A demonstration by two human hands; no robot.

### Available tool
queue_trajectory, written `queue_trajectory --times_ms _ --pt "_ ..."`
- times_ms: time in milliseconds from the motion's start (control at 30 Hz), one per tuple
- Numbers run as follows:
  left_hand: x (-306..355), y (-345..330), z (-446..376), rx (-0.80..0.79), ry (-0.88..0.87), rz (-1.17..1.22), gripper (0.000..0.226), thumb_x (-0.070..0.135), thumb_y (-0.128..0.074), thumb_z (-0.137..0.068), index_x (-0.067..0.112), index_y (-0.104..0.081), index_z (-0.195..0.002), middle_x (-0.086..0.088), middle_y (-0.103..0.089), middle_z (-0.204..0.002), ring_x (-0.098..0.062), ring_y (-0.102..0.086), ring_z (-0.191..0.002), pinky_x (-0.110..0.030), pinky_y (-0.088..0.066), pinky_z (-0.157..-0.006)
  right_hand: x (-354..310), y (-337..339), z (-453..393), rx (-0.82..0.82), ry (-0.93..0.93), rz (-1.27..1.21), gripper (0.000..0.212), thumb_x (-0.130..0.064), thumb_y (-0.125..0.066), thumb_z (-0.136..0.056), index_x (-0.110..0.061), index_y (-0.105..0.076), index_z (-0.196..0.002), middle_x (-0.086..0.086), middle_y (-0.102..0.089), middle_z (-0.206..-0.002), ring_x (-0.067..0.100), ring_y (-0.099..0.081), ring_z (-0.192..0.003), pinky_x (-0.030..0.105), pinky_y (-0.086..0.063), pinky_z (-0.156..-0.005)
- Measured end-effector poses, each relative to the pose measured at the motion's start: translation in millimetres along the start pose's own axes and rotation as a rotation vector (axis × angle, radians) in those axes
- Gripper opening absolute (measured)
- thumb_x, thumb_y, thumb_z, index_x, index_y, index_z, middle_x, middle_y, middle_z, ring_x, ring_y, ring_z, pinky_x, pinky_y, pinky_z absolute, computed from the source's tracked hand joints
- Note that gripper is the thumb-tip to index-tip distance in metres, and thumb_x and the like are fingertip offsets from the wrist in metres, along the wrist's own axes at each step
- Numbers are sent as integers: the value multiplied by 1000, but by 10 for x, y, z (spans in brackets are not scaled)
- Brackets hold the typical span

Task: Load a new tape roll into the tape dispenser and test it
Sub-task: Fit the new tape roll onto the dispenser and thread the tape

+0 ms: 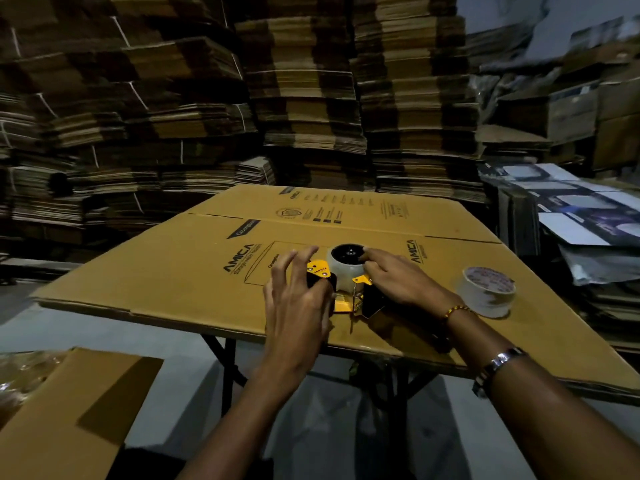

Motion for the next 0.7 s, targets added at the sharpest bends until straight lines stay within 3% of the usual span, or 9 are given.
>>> queue_trajectory --times_ms 200,333,500,700 --pt "-33 -254 306 -54 65 82 17 37 -68 -88 28 -66 -102 -7 -20 -159 -32 -18 -145 -58 -43 -101 -68 10 22 25 32 -28 36 -40 -36 -104 -23 -57 -129 -3 -53 -138 20 -52 -118 41 -43 -97" --pt "86 -331 149 -30 37 63 37 29 -71 -85 31 -56 -118 -9 -18 -161 -32 -18 -145 -61 -39 -104 -91 119 21 142 26 -35 31 -37 -43 -102 -20 -63 -119 -1 -53 -121 19 -54 -108 37 -46 -89" --pt "8 -422 94 -23 69 75 25 33 -62 -90 28 -61 -114 -7 -20 -161 -31 -18 -146 -61 -38 -104 -121 179 2 139 -55 -140 33 -46 -41 -102 -22 -63 -106 2 -66 -98 20 -62 -90 45 -53 -83" --pt "-21 -476 115 -2 42 149 14 28 -59 -93 17 -69 -95 -6 -24 -160 -31 -15 -148 -58 -43 -102 -221 100 2 85 -77 -66 47 -54 -34 -102 -22 -63 -120 6 -66 -108 24 -60 -96 41 -49 -86"
Point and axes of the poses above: each hand's wrist, its own z-axis away from the middle knuckle, its own y-axis out of the back of the hand, x = y × z, the point moved 8 cm from there along -z, towards the middle knuckle
